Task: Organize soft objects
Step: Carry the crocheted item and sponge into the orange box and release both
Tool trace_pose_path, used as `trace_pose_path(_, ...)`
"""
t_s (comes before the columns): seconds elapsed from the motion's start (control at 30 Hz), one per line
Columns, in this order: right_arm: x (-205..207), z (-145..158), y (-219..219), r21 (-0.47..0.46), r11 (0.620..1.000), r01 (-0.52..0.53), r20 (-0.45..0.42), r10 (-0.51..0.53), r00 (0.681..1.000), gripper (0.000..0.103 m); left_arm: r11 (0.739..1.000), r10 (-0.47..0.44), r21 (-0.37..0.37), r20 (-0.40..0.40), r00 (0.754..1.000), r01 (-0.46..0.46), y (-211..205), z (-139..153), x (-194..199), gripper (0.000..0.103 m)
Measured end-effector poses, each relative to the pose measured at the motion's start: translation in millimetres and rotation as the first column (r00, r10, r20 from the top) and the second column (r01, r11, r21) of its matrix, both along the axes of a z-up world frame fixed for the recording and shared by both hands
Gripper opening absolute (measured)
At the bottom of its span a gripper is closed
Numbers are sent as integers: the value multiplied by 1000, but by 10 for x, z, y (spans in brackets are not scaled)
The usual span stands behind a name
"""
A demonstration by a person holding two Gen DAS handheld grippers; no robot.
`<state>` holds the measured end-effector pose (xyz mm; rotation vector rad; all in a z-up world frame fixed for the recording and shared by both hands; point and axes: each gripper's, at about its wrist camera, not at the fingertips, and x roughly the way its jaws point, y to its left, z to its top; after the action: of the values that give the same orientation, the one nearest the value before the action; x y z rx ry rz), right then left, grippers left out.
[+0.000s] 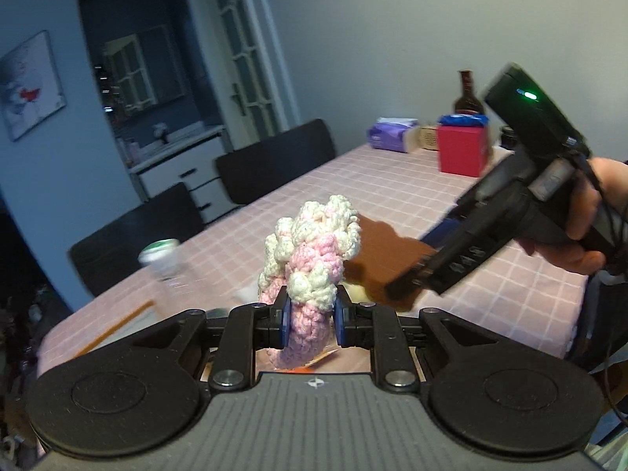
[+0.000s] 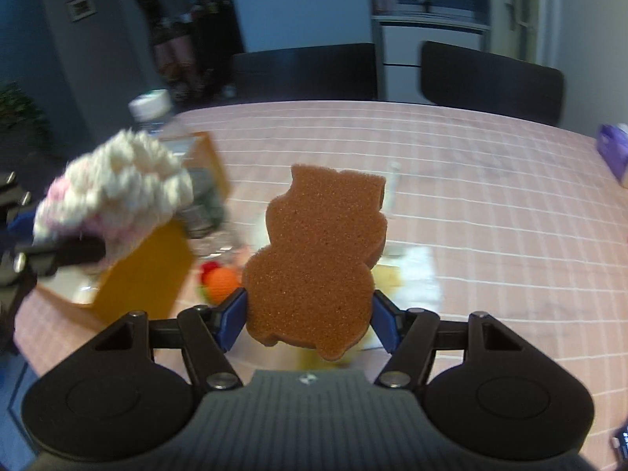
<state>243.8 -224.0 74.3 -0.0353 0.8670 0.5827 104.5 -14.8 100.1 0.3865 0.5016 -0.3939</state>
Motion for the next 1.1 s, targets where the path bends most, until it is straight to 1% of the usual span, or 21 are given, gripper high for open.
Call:
trace_pose_path(0.13,-103,71,248,36,996,-85,-23,86,996,66,997,79,20,23,997,-80,262,81,-16,23)
trace_pose_path(0.2,-165,114,414,48,991,-123,-20,124,992,65,993,114,28,26,993,-115,384,96,-4,23)
trace_pose_path(0.37,-285,265,906,28,973,-229,29,228,973,66,982,186,33,26,982,-186,696,92,41,23)
trace_pose_path(0.47,-338,360,1212,10,957,-291,64,290,955,65,977,210,26,30,977,-210,884,79,82,23)
trace_pose_path(0.6,-309,437,1613,-32,936,-350,102,351,931,66,972,237,8,10,972,-237,1125,25,186,23)
trace_pose_path(0.77,-122,333,2174,-137,919,-370,120,386,915,65,957,288,-19,-29,957,-288,1421,-72,382,23)
trace_pose_path(0.9,73,140,2498,-196,911,-363,75,383,921,65,944,323,-34,-107,940,-328,1663,-213,590,23)
trace_pose_path(0.97,122,19,2628,-243,903,-355,75,382,921,65,937,338,-40,-142,931,-346,1744,-296,695,23)
trace_pose_path(1.03,178,-92,2750,-297,894,-336,87,376,923,66,932,349,-36,-167,922,-360,1803,-368,776,23)
trace_pose_path(1.1,240,-192,2833,-336,881,-332,88,380,921,66,931,358,-11,-186,915,-366,1801,-432,842,23)
